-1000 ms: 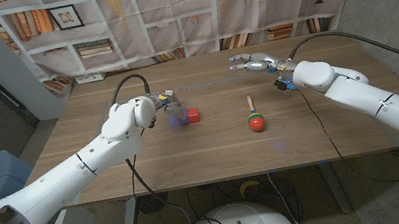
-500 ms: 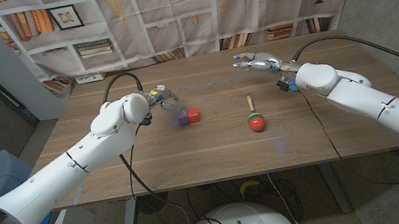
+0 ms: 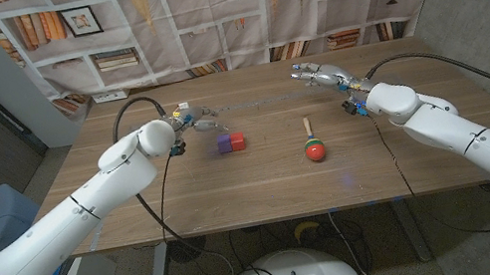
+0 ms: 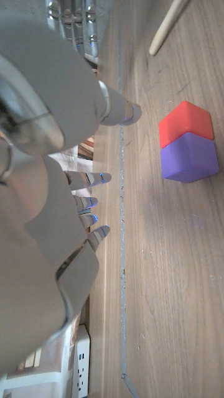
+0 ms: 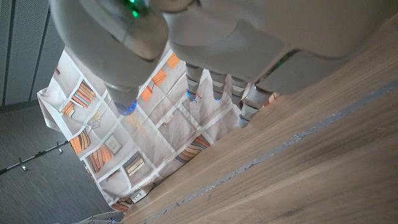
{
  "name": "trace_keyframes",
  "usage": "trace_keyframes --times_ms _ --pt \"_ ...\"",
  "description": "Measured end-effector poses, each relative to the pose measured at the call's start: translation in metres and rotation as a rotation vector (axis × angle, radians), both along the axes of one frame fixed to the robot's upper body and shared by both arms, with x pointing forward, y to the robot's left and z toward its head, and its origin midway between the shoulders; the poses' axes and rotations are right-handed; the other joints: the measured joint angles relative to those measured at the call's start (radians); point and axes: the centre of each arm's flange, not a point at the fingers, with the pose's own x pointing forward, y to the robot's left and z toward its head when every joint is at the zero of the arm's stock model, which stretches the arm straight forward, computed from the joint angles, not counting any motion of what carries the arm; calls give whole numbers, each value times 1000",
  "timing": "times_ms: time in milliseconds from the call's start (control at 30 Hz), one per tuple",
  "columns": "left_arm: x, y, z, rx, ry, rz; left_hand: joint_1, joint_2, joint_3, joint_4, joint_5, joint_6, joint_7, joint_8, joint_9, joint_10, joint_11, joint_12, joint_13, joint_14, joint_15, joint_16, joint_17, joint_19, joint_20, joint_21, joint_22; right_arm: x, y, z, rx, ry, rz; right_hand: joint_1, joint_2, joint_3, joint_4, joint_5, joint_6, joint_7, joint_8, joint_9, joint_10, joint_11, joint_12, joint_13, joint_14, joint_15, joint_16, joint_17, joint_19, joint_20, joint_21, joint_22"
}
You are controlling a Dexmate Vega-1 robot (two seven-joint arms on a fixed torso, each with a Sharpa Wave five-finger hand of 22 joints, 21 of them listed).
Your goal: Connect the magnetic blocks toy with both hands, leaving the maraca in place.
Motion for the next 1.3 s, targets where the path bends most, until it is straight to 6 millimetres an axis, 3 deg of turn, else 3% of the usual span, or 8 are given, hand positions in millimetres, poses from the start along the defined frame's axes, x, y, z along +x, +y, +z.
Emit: trace_keyframes --times_ms 167,267,467,567,733,867,1000,1300 --pt "3 12 -6 -43 5 13 -6 6 0 0 0 -13 -6 0 -5 11 1 0 0 16 2 1 0 12 -5 7 0 0 -2 0 29 0 -3 0 0 -6 6 0 0 0 -7 0 2 -2 0 -4 0 0 0 0 0 0 0 0" --pt "5 14 -9 -118 -13 -19 -23 23 4 4 -4 -11 -1 8 -5 31 5 8 0 29 3 5 0 32 -25 7 0 -1 -4 -3 55 4 -3 -8 5 -9 9 0 -7 8 -7 0 2 -2 0 -5 -4 -4 0 0 -8 1 0 0" --pt "6 22 -17 -216 -40 -45 -42 42 1 7 -8 -14 25 11 -5 48 5 8 0 41 5 5 0 55 -63 7 -2 -2 -6 -8 95 9 -4 -60 -5 -29 29 0 -3 22 -21 -5 2 -2 -6 -10 -16 -2 0 0 -25 -3 0 0" --pt "4 25 -19 -300 -70 -78 -49 49 1 7 -11 -41 20 7 -5 48 5 8 0 47 0 5 0 51 -67 7 -3 -3 -6 -12 120 16 -4 -94 -5 -39 39 4 -15 33 -32 -7 -3 -6 -12 -14 -15 -10 0 0 -29 -7 0 0" --pt "7 35 -27 -341 -66 -65 -70 67 -3 11 -12 -81 -13 7 -5 50 -8 8 0 48 -14 0 -2 55 -74 7 -2 -4 -6 -12 149 15 6 -125 1 -51 51 8 -43 28 -48 -9 -19 -14 -21 -22 -20 -20 0 -5 -41 -20 0 0" --pt "7 37 -30 -406 -84 -78 -100 85 -9 18 -12 -100 -55 7 -5 57 -22 8 0 53 -33 0 1 59 -77 7 -2 -2 -8 -15 184 23 14 -154 10 -61 61 13 -74 30 -58 -14 -18 -14 -24 -30 -25 -36 -7 -8 -54 -32 0 0" --pt "7 35 -32 -491 -115 -105 -122 89 -14 28 -19 -111 -65 7 -5 62 -27 8 0 61 -43 0 1 64 -83 7 -2 0 -12 -19 230 30 22 -178 10 -69 69 16 -93 28 -58 -14 -13 -20 -25 -37 -20 -46 -7 -9 -70 -48 -4 0" --pt "7 34 -43 -630 -161 -148 -155 102 -18 32 -19 -167 -19 0 -9 75 -40 8 -5 86 -68 0 -2 80 -99 7 -2 -2 -21 -30 356 34 60 -215 23 -74 83 24 -102 27 -62 -14 9 -19 -25 -42 -16 -56 -7 -14 -91 -62 -4 0"
